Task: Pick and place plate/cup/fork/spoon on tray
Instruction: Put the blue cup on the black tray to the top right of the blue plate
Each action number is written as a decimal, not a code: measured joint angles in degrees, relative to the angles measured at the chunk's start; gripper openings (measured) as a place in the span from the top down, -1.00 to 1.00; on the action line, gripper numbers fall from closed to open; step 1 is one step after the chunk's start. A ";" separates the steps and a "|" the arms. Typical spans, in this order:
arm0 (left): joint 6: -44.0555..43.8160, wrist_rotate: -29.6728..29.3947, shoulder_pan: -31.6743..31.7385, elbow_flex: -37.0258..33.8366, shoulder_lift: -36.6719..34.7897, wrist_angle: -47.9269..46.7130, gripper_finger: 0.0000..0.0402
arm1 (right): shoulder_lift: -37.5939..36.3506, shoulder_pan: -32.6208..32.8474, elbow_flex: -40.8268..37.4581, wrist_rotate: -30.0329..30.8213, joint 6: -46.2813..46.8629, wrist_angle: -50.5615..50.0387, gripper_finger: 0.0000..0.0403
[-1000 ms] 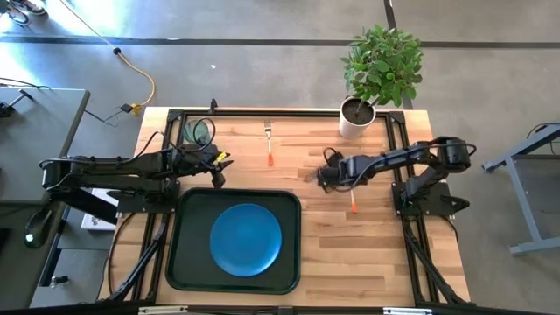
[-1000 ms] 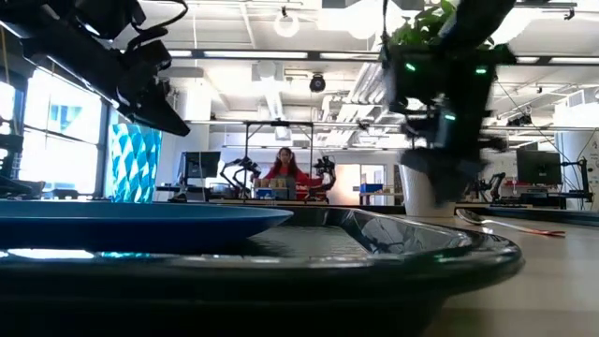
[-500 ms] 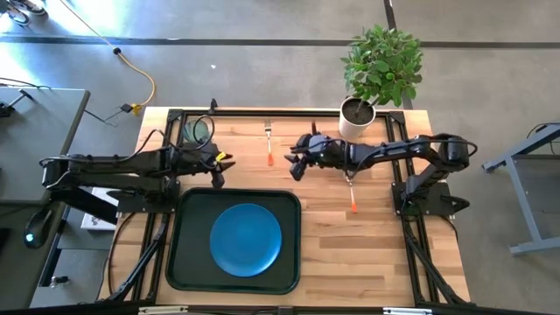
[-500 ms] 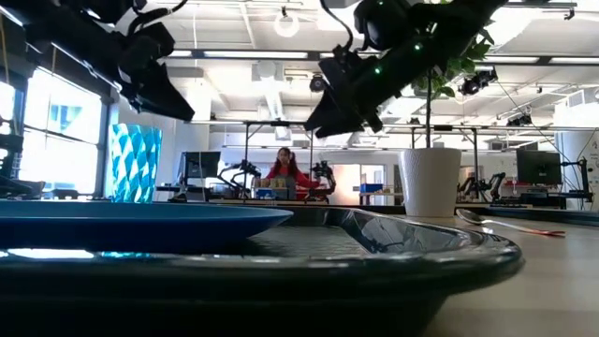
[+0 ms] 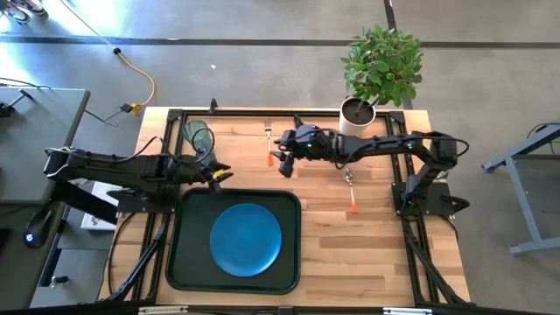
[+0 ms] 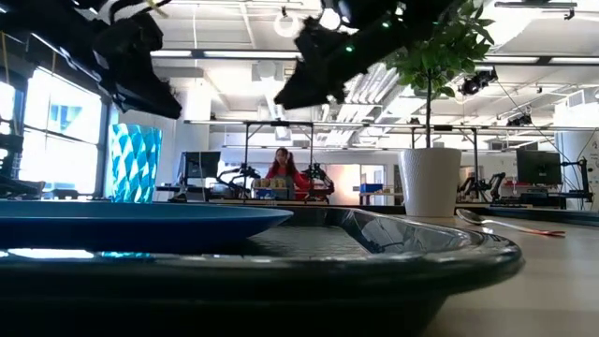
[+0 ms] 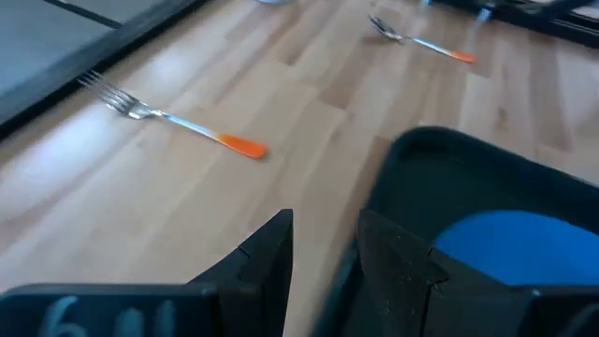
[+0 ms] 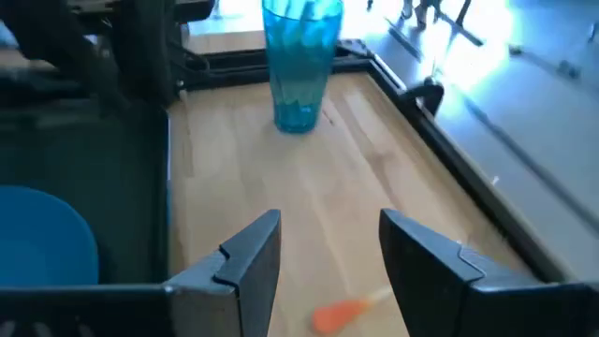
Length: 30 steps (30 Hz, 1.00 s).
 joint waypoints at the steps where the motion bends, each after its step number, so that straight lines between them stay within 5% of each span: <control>1: -0.94 -0.17 -1.14 0.00 0.00 -0.83 0.44 | 1.20 0.01 2.12 -0.03 -2.28 -0.74 0.14; 12: -24.96 -11.43 -14.01 0.00 0.00 -18.46 0.52 | 13.01 -0.02 23.43 0.09 -20.44 -3.13 0.14; 19: -30.54 -13.57 -18.72 -0.69 0.02 -20.44 0.55 | 21.42 -0.15 37.57 0.54 -18.71 -5.70 0.14; 30: -43.02 -13.18 -22.46 -6.98 0.15 -19.71 0.55 | 37.95 -2.41 63.47 -7.02 -17.15 -16.23 0.14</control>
